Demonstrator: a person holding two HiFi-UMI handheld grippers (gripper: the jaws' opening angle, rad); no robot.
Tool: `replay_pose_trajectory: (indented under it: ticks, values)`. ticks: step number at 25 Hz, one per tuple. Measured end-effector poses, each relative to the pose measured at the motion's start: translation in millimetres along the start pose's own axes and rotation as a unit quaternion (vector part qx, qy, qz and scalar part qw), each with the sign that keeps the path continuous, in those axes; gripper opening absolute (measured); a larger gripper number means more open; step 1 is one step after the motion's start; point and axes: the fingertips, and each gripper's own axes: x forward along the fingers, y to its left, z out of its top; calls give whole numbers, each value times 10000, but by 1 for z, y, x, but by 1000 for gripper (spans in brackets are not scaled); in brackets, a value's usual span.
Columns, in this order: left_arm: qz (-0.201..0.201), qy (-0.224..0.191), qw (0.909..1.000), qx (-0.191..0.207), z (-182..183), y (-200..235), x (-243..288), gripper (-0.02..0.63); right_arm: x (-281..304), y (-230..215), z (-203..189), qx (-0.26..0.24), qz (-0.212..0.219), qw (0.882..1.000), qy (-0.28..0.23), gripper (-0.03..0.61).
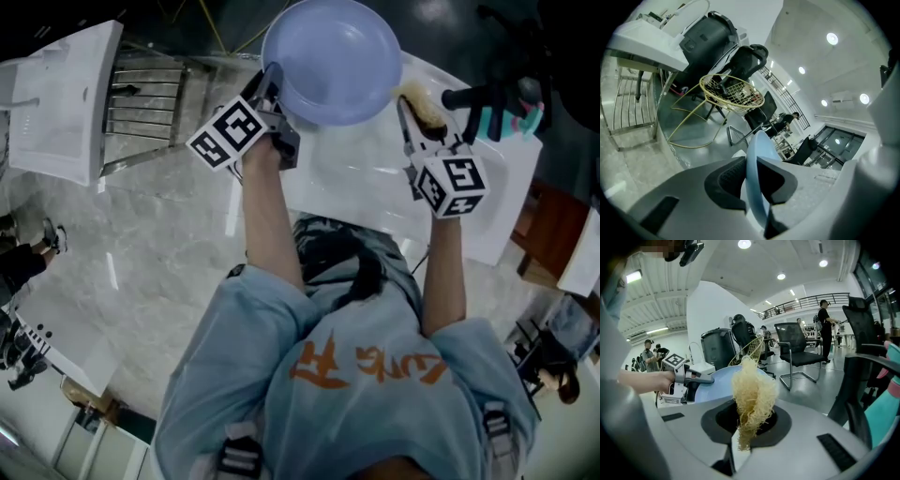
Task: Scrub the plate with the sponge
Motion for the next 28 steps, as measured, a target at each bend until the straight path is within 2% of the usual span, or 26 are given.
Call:
replay_pose_trajectory:
  ticks: [10, 15, 19, 24, 28]
  values:
    - [220, 678, 9974, 128, 5, 26, 39, 46, 36, -11, -7, 237, -193, 9993, 191, 32]
    - [414, 879, 9950, 239, 4, 39, 48, 44, 39, -11, -12, 274, -290, 9988, 282, 32]
    - [549, 1031, 9907, 698, 0, 47, 56, 44, 35, -14, -15, 240, -373, 9984, 345, 32]
    - [531, 939, 9879, 1114, 1, 44, 60, 44, 29, -16, -14, 188, -429, 9983, 343, 32]
    - [678, 616, 9838, 1542, 9, 44, 51, 69, 24, -12, -7, 144, -395, 9988, 257, 32]
